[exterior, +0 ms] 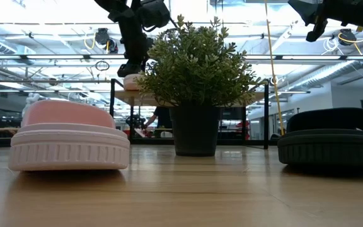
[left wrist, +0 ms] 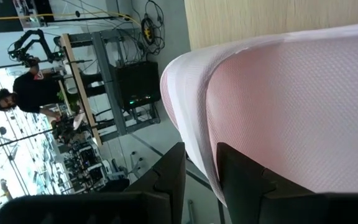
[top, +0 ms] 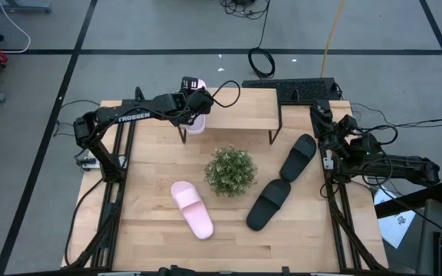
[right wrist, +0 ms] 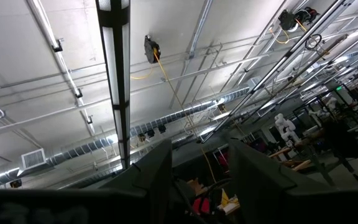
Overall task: Pick and place slides into the shelf
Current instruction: Put the top pink slide on the shelf
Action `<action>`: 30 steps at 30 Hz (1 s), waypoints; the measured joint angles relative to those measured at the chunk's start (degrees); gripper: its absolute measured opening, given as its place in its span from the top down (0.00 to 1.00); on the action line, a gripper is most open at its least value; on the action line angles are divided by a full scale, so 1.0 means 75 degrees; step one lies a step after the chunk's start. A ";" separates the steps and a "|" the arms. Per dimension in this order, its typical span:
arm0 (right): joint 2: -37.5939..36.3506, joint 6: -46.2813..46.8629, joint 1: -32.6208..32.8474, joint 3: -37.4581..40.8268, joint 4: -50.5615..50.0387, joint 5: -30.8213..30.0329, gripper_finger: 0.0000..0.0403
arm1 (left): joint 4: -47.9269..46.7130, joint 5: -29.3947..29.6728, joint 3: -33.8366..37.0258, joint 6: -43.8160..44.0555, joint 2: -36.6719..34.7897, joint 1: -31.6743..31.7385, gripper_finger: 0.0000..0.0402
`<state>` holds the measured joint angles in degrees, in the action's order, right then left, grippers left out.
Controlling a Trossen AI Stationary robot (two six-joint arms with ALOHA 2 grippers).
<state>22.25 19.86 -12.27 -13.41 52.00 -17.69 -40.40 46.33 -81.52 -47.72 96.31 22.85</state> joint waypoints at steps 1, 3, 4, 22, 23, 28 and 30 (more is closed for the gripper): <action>-0.0001 0.0000 0.0000 0.0000 -0.0002 0.0000 0.63 | 0.0015 0.0003 0.0000 -0.0003 0.0000 0.0000 0.76; 0.0001 0.0000 0.0000 0.0000 0.0001 0.0000 0.63 | 0.0040 0.0003 0.0000 -0.0003 0.0000 0.0000 0.76; 0.0001 0.0000 0.0000 0.0000 -0.0002 0.0000 0.63 | 0.0049 0.0003 0.0000 -0.0003 0.0000 0.0000 0.76; 0.0001 0.0003 0.0000 0.0000 -0.0001 0.0000 0.63 | -0.0008 -0.0045 0.0000 0.0233 0.0000 -0.0017 0.76; 0.0001 0.0003 0.0000 0.0000 0.0000 0.0000 0.63 | -0.0034 -0.0120 0.0000 0.0233 0.0000 -0.0017 0.76; 0.0001 0.0003 -0.0003 0.0000 0.0001 0.0000 0.63 | -0.0060 -0.0318 0.0000 0.0259 0.0000 -0.0095 0.76; 0.0001 0.0003 -0.0001 0.0000 -0.0001 0.0000 0.63 | -0.0061 -0.0324 0.0000 0.0263 0.0000 -0.0134 0.76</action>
<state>22.26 19.88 -12.28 -13.41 51.99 -17.69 -40.85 43.89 -81.52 -45.75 96.31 21.85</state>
